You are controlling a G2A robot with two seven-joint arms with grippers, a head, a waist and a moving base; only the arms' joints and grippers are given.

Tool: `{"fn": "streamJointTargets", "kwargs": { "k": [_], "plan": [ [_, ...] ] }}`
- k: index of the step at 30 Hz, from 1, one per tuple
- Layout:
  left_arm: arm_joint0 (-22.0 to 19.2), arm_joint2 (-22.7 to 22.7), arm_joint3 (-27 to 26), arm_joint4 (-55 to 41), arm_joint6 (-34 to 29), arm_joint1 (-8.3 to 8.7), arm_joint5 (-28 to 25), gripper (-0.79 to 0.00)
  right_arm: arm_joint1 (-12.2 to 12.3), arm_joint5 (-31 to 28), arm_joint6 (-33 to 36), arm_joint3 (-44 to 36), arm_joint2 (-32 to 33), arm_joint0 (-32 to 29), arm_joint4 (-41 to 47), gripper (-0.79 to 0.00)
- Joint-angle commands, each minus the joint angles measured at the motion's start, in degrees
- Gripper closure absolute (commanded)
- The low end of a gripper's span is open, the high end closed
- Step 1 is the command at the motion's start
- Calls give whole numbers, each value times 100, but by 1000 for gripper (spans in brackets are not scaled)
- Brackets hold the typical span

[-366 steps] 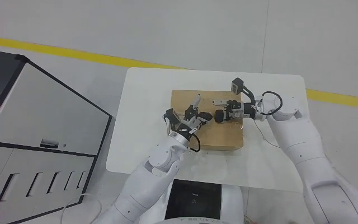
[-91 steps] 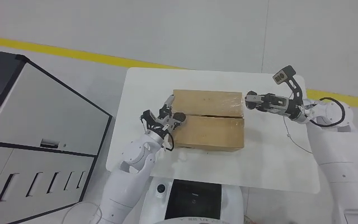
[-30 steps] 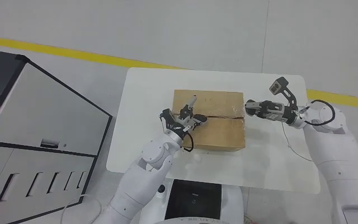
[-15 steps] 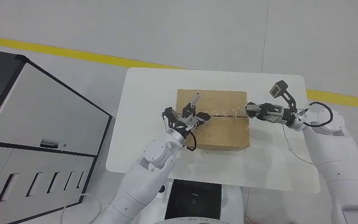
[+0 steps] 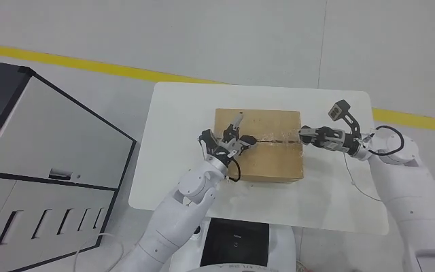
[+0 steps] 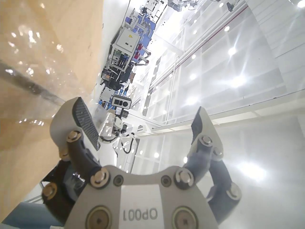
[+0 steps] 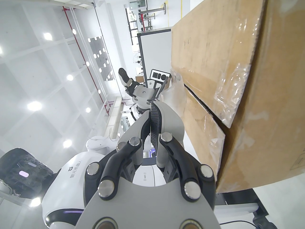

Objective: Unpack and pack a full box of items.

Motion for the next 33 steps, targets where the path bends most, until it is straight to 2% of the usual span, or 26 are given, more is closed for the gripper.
{"fn": "streamJointTargets", "kwargs": {
  "k": [1, 7, 18, 33],
  "plan": [
    [-27, 89, 113, 21, 13, -17, 10, -785, 3, 13, -11, -3, 8, -14, 0, 0],
    [-77, 161, 213, 25, 22, -45, -7, -785, 20, 51, -86, 60, 40, -61, -48, 0],
    [-40, 68, -12, 32, 85, -47, -22, -785, 176, 136, 5, 91, 386, -205, -458, 0],
    [-16, -373, -533, -186, 72, -9, 37, -785, 258, 414, -457, -160, 288, -276, -1354, 0]
  ]
}}
